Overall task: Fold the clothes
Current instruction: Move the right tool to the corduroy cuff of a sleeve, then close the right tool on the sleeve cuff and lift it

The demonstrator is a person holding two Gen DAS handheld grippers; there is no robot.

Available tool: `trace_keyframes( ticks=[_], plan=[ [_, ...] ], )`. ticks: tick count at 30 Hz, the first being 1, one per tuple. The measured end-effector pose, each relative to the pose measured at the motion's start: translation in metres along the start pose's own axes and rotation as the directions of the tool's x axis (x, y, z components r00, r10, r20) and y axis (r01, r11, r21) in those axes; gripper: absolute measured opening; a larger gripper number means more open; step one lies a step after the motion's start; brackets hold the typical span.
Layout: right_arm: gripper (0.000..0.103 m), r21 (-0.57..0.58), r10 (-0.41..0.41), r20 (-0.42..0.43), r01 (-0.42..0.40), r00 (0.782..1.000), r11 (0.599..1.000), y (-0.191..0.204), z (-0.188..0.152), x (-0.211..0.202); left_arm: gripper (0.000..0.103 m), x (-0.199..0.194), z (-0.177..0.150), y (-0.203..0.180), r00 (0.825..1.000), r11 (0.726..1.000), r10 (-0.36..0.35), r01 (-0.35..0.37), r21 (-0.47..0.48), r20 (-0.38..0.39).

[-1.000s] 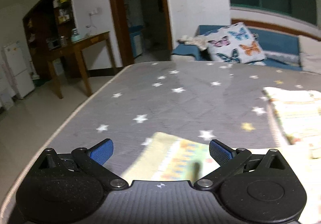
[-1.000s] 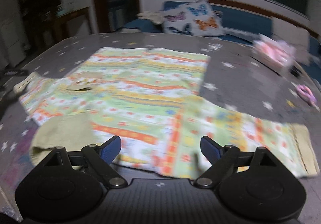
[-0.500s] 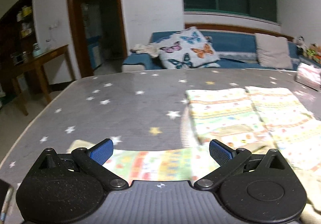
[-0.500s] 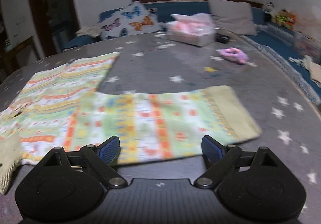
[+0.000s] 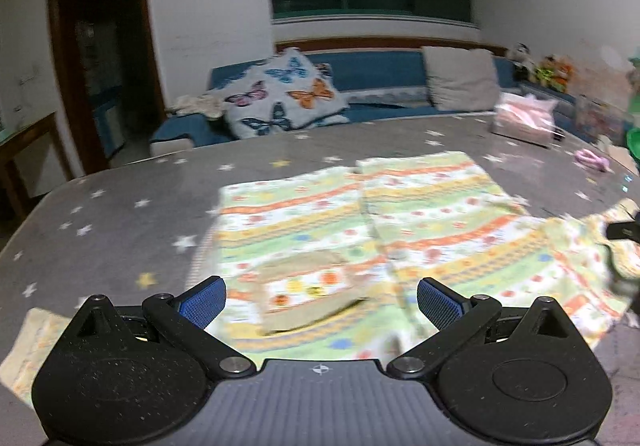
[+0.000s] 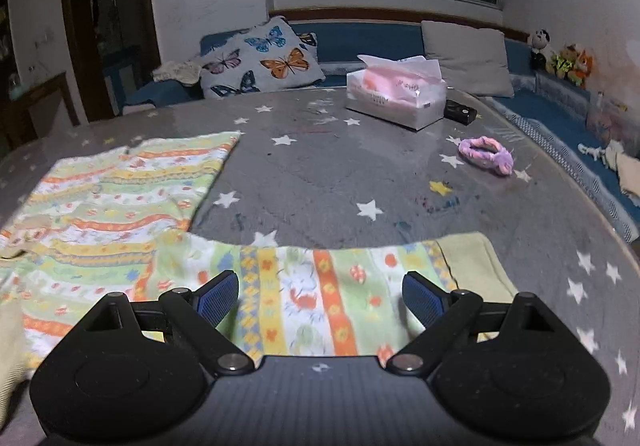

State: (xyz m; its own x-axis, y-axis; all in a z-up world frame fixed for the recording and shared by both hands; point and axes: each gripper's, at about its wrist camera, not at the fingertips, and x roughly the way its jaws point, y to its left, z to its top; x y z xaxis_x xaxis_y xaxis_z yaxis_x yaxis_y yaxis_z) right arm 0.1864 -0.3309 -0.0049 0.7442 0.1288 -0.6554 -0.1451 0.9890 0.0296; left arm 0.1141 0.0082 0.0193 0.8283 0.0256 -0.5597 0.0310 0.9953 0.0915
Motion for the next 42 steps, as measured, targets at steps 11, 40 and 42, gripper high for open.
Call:
trace_keyframes(
  ticks=[11, 40, 42],
  plan=[
    [0.091, 0.064, -0.162, -0.016, 0.163, 0.987, 0.985, -0.040, 0.003, 0.017, 0.103, 0.014, 0.004, -0.053, 0.996, 0.992, -0.091, 0.093, 0.083, -0.020],
    [0.009, 0.162, -0.137, 0.002, 0.134, 0.991, 0.978, -0.085, -0.037, -0.036, 0.103, 0.015, 0.001, -0.129, 0.987, 0.954, -0.146, 0.158, 0.253, -0.066],
    [0.009, 0.175, -0.135, 0.013, 0.131, 0.991, 0.976, -0.086, -0.035, -0.038, 0.103, 0.017, -0.001, -0.131, 0.987, 0.952, -0.145, 0.159, 0.263, -0.073]
  ],
)
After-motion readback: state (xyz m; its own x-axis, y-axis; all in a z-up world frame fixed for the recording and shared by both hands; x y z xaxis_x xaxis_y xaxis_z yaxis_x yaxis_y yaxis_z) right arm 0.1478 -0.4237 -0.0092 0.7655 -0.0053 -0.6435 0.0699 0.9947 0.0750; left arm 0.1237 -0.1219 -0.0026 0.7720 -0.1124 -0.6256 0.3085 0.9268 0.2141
